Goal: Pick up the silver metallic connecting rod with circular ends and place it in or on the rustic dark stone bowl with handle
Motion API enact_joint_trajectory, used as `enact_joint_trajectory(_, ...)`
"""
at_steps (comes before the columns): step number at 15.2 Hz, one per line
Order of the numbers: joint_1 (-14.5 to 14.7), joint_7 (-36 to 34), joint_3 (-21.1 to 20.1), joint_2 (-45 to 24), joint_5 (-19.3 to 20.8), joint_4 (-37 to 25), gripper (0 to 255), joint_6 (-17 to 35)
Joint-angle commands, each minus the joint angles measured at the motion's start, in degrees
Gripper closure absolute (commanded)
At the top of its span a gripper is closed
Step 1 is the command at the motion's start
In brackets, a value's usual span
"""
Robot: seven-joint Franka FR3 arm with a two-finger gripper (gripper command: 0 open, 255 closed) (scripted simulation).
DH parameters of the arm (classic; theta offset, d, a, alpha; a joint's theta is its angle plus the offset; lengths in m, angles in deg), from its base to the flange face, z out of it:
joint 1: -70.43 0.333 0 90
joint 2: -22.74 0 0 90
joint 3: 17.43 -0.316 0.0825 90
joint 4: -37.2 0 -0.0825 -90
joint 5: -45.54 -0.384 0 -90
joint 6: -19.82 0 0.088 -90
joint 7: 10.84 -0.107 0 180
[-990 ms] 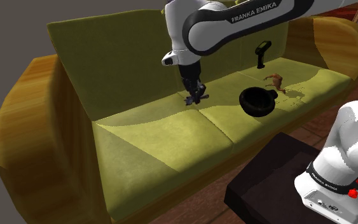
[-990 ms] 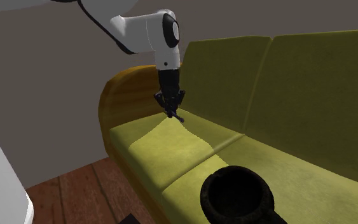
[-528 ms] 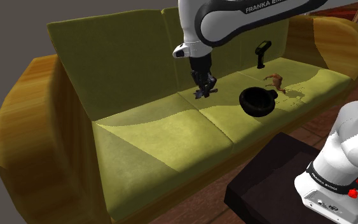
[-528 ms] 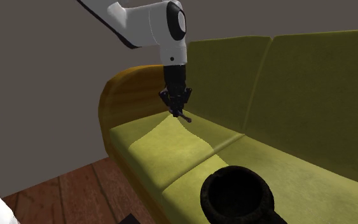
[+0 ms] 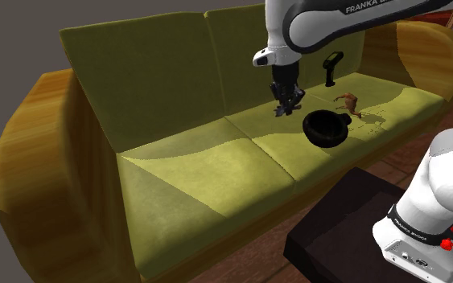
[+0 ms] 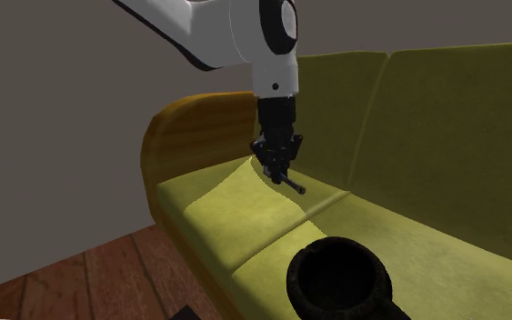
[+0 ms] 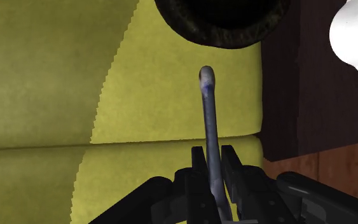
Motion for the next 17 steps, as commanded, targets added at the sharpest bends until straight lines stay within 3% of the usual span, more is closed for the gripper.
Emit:
enact_joint_trajectory(1, -0.89, 2.33, 1.55, 2.92, 0.65, 2.56, 255, -0.11)
enact_joint_trajectory(13, -8.04, 17.95, 13.4, 14.49, 8.29, 11.63, 255, -0.14)
enact_joint_trajectory(17, -8.13, 17.51, 13.75, 14.31, 8.63, 14.54, 255, 2.94)
